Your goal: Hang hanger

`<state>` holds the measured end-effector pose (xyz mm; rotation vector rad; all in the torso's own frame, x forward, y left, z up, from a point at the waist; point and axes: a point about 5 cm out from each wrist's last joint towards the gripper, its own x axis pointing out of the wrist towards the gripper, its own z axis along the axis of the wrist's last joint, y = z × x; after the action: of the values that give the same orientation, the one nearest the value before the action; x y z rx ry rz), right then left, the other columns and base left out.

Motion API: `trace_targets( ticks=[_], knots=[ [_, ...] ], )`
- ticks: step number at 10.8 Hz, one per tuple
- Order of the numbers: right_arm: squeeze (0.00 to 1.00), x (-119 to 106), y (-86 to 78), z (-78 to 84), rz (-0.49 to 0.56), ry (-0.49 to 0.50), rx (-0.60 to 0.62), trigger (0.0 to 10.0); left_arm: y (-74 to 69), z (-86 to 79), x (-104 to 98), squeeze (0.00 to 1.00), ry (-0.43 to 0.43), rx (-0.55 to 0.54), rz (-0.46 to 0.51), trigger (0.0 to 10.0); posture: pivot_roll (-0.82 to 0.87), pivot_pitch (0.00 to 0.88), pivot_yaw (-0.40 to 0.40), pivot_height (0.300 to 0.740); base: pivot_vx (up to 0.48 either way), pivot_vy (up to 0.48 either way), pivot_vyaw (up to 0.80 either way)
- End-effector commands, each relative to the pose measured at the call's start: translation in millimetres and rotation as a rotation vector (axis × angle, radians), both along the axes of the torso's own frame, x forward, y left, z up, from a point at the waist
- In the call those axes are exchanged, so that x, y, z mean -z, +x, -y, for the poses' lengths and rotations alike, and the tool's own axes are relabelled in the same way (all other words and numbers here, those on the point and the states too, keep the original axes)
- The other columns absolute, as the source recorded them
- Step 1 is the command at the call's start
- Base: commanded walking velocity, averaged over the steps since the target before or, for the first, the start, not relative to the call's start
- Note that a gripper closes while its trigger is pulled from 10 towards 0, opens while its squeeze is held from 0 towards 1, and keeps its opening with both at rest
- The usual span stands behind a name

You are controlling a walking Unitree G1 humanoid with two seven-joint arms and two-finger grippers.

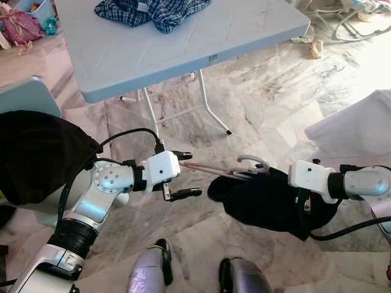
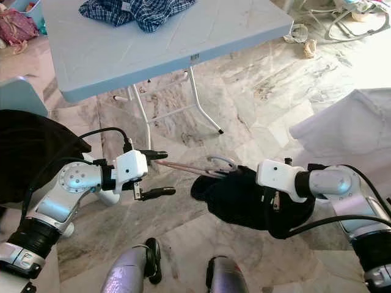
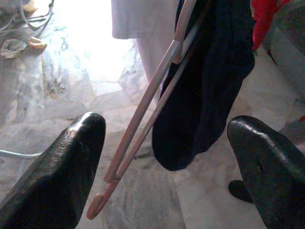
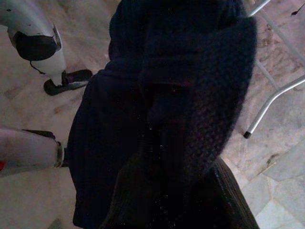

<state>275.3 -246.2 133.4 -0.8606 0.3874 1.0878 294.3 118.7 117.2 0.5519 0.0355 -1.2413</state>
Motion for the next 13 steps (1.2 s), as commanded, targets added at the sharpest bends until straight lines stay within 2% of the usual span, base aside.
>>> trace_targets(
  ticks=[1, 3, 4, 5, 7, 8, 9, 10, 12, 13],
  knots=[
    [0.0, -13, 2.2, 0.1, 0.043, 0.002, -0.021, 10.0, -2.8, 1.7, 2, 1.0, 0.01, 0.017, 0.002, 10.0, -0.1, 0.187, -0.001, 0.74, 0.0, 0.0, 0.0],
    [0.0, -13, 2.2, 0.1, 0.043, 0.002, -0.021, 10.0, -2.8, 1.7, 2, 1.0, 0.01, 0.017, 0.002, 10.0, -0.1, 0.187, -0.001, 0.74, 0.0, 0.0, 0.0],
    [0.0, -17, 16.8, -24.5, 0.267, 0.228, 0.102, 10.0, 6.9, 16.5, -15, 1.0, -0.116, -0.195, 0.287, 10.0, -0.08, 0.306, -0.006, 0.74, 0.0, 0.0, 0.0],
    [0.0, -5, 16.2, -39.9, 0.429, 0.395, 0.297, 10.0, -4.1, 19.6, -12, 1.0, -0.228, -0.403, 0.402, 10.0, -0.07, 0.316, -0.007, 0.74, 0.0, 0.0, 0.0],
    [0.0, 1, 17.5, -46.3, 0.426, 0.407, 0.331, 10.0, -3.0, 7.3, -1, 1.0, -0.211, -0.529, 0.349, 10.0, -0.05, 0.353, -0.021, 0.74, 0.0, 0.0, 0.0],
    [0.0, 6, 17.6, -46.6, 0.408, 0.402, 0.355, 10.0, -3.5, -0.3, 9, 0.9, -0.201, -0.589, 0.32, 10.0, -0.05, 0.356, -0.024, 0.74, 0.0, 0.0, 0.0],
    [0.0, 12, 19.4, -45.1, 0.439, 0.37, 0.414, 10.0, -6.2, -5.9, 17, 0.11, -0.19, -0.659, 0.332, 10.0, -0.05, 0.358, -0.031, 0.74, 0.0, 0.0, 0.0],
    [0.0, 17, 19.9, -44.1, 0.428, 0.352, 0.442, 10.0, -9.3, -9.5, 22, 0.0, -0.173, -0.686, 0.33, 10.0, -0.05, 0.357, -0.033, 0.74, 0.0, 0.0, 0.0],
    [0.0, 34, 13.0, -43.8, 0.365, 0.291, 0.41, 10.0, -16.2, -7.2, 37, 0.0, -0.151, -0.701, 0.275, 10.0, -0.05, 0.339, -0.033, 0.74, 0.0, 0.0, 0.0],
    [0.0, 43, 11.3, -42.0, 0.353, 0.292, 0.437, 10.0, -22.0, -9.6, 54, 0.0, -0.1, -0.723, 0.25, 10.0, -0.05, 0.314, -0.027, 0.74, 0.0, 0.0, 0.0]
  ],
)
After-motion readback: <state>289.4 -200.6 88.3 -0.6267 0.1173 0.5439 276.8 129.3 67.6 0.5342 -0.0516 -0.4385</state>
